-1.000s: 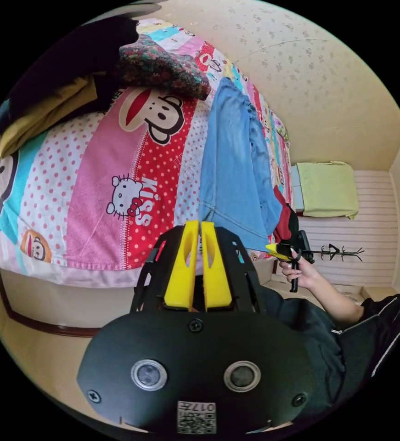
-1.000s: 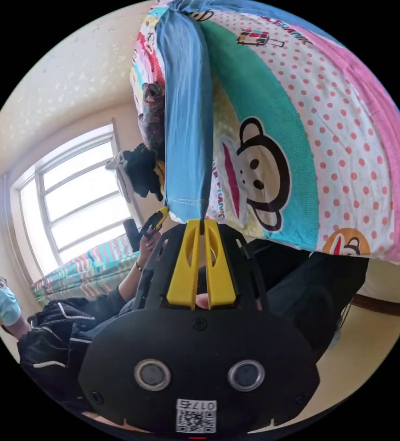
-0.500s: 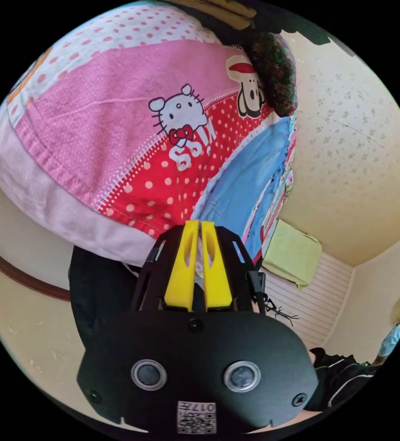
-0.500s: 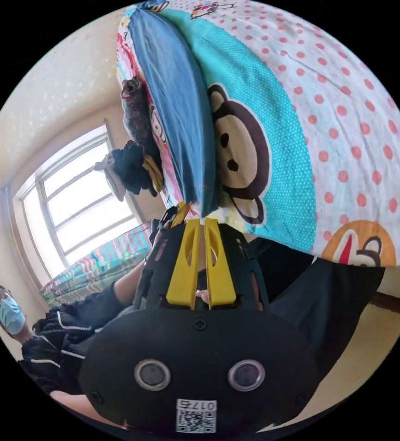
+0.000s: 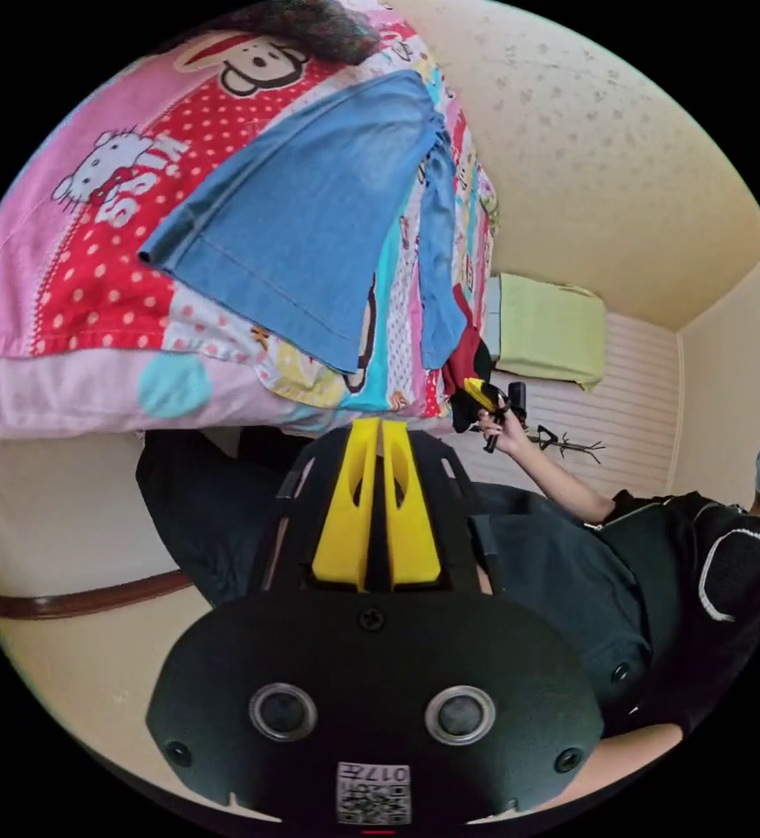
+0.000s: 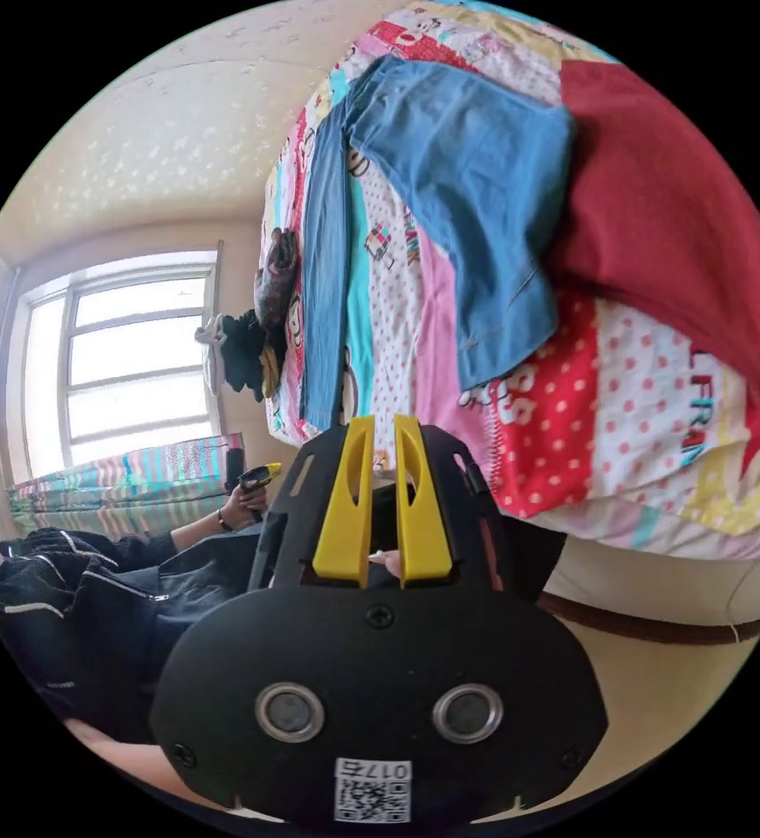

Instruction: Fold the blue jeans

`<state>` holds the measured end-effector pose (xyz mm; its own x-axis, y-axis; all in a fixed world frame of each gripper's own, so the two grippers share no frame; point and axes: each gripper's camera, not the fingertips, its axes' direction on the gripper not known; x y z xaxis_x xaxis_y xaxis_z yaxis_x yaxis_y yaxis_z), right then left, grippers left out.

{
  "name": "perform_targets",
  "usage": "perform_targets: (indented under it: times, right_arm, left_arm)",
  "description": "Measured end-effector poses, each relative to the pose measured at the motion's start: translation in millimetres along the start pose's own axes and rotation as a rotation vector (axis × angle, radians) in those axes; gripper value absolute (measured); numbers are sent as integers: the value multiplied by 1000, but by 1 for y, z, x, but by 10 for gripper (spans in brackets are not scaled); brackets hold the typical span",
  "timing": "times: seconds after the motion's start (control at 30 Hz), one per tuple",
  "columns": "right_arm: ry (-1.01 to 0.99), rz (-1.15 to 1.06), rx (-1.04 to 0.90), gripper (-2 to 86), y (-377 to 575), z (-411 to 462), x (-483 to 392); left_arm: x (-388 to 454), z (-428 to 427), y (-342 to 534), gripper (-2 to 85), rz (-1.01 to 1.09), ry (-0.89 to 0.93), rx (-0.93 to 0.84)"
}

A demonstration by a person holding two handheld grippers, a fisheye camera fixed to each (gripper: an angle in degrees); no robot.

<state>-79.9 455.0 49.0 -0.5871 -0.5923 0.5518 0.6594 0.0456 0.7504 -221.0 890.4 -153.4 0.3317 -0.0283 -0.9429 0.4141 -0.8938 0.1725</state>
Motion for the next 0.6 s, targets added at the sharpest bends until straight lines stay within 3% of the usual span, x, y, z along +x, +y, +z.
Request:
perform_targets:
  times: [0.23, 0.4, 0.53, 0.6]
  right_arm:
    - [286, -157, 7, 66, -11, -35, -3]
    - [215, -152, -22, 65, -9, -10, -4]
    - [153, -152, -4, 63, 8, 1, -18]
    - [142, -163, -6, 64, 18, 2, -24]
  left_arm:
    - [111, 181, -89, 85, 281, -26, -8]
    - [118, 332, -146, 96, 160, -242, -51]
    - [104, 398, -157, 81, 38, -232, -100]
    - [97, 410, -151, 17, -35, -209, -82]
